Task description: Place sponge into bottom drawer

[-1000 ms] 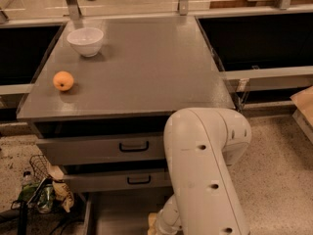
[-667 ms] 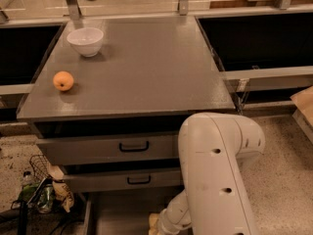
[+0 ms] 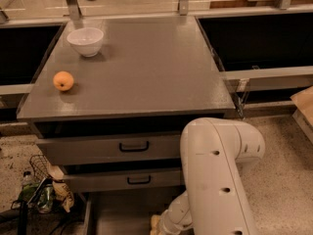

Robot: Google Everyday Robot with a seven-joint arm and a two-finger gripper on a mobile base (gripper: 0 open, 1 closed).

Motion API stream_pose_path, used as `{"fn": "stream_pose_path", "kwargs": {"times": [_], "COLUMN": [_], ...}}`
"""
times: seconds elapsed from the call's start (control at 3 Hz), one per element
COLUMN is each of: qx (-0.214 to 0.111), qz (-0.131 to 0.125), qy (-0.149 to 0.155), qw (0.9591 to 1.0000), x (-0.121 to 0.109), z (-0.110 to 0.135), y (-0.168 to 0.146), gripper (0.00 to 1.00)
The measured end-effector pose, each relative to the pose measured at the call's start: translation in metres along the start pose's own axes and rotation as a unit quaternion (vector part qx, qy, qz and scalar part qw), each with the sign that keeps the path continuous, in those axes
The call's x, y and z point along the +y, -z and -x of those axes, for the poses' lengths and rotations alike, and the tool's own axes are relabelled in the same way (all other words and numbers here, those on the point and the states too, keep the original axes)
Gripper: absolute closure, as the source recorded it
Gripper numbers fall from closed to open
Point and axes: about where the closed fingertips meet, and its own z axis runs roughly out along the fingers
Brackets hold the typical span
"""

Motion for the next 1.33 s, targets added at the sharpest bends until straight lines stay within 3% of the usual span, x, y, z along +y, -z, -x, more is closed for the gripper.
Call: {"fn": "stream_pose_path", "kwargs": {"times": [0.33, 1.33], "qx": [0.000, 0.026], "qz": [0.000, 0.032], "qy": [0.000, -0.016], "qw": [1.0000, 0.9990], "x": [0.000, 0.005], "z": [0.000, -0.014], "y": [0.000, -0.042], "gripper": [1.00, 1.00]}}
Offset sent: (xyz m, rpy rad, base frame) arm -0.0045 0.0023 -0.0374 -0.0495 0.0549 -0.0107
